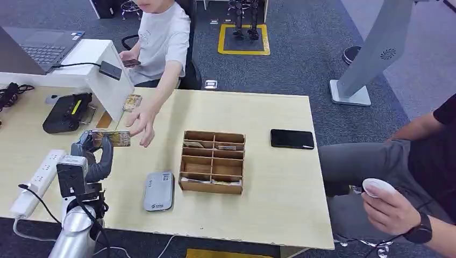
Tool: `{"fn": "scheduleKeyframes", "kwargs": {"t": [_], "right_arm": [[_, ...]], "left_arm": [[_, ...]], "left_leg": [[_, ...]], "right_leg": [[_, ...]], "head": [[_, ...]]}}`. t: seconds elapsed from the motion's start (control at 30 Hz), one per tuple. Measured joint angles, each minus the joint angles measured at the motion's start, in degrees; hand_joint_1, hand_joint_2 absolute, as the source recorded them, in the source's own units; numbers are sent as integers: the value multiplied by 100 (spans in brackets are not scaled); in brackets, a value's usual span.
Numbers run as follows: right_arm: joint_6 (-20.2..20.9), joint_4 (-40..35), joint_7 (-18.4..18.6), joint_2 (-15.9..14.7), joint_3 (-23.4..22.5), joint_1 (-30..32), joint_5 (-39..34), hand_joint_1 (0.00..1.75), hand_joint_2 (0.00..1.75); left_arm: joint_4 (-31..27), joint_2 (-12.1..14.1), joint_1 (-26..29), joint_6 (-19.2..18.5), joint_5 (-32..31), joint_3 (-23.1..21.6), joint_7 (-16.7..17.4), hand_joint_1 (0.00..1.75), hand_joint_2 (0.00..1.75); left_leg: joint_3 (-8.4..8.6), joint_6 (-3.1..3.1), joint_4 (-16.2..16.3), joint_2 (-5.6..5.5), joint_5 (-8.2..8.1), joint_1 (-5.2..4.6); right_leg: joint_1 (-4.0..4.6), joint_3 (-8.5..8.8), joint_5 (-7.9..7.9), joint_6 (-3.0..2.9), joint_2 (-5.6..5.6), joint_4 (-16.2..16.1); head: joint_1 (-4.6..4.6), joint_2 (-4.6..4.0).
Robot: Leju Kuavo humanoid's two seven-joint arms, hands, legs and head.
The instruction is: Pass the card to the sensor for recognition and then transmit it.
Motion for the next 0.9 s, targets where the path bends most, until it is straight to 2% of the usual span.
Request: {"fn": "scheduleKeyframes", "kwargs": {"t": [0.1,0.2,0.4,0.47,0.5,0.57,0.6,0.73,0.9], "right_arm": [[0,0,-2,0,2,0,0,0,0],[20,0,-9,0,24,0,11,0,0],[120,0,-94,-13,144,-6,116,0,0],[157,0,-116,-28,157,-16,133,0,0],[203,0,-125,-42,171,-22,149,0,0],[216,0,-109,-59,219,-29,186,0,0],[216,0,-101,-63,240,-35,190,0,0],[214,0,-79,-83,282,-50,221,0,0],[214,0,-79,-87,299,-61,238,0,0]], "left_arm": [[0,0,-1,72,-53,2,-55,175,175],[0,9,-30,475,-530,9,-247,175,175],[53,210,-250,1509,-2401,7,-435,175,175],[129,302,-357,1793,-2972,4,-431,175,175],[210,378,-442,1961,-3490,-2,-356,175,175],[414,492,-652,2070,-4388,-2,-210,175,175],[509,534,-727,2072,-4581,-4,-188,175,175],[791,621,-978,2094,-4697,-4,-210,175,175],[938,634,-1046,2096,-4793,-2,-251,175,175]], "left_leg": [[0,0,0,0,0,0],[0,0,0,0,0,0],[1,0,0,0,0,1],[1,0,0,1,1,1],[2,0,0,1,1,1],[0,3,0,-2,3,1],[0,3,0,-2,4,1],[0,2,0,6,4,0],[-4,2,1,6,3,0]], "right_leg": [[0,0,0,0,0,0],[0,-1,0,0,0,0],[0,-4,0,0,0,1],[0,-2,0,0,1,1],[0,-12,0,0,2,1],[0,-12,0,0,-1,1],[0,-11,0,0,-1,1],[0,-3,4,3,8,2],[0,-6,4,3,8,1]], "head": [[0,-2],[0,-2],[2,0],[2,0],[0,-2],[2,-2],[4,-2],[2,-2],[2,0]]}}
